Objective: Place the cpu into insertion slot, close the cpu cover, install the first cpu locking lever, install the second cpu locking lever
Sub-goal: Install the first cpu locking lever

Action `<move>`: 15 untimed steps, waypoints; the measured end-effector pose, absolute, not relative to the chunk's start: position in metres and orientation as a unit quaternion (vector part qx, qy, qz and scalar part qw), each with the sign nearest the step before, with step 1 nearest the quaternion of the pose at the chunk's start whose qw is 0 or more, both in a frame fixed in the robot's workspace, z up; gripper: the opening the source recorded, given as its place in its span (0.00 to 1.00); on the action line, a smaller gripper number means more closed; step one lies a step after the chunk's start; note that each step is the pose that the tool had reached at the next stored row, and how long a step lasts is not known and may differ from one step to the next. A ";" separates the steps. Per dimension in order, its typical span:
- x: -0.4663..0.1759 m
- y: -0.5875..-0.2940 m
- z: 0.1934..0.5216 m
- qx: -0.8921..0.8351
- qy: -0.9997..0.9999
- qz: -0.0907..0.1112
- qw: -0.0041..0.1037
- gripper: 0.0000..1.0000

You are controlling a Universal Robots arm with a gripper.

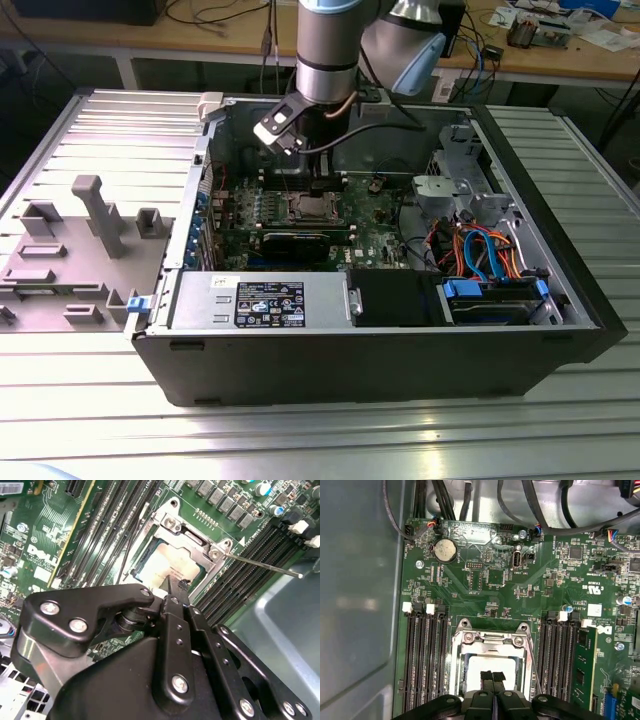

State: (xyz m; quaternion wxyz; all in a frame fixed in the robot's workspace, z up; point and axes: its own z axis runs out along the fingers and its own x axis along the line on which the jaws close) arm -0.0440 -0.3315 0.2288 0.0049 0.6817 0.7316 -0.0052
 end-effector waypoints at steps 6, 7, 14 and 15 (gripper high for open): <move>-0.044 -0.332 0.234 0.682 0.732 -0.005 0.005 0.11; -0.044 -0.332 0.235 0.682 0.732 -0.005 0.005 0.11; -0.044 -0.332 0.240 0.682 0.732 -0.005 0.005 0.11; -0.044 -0.332 0.241 0.682 0.732 -0.005 0.005 0.11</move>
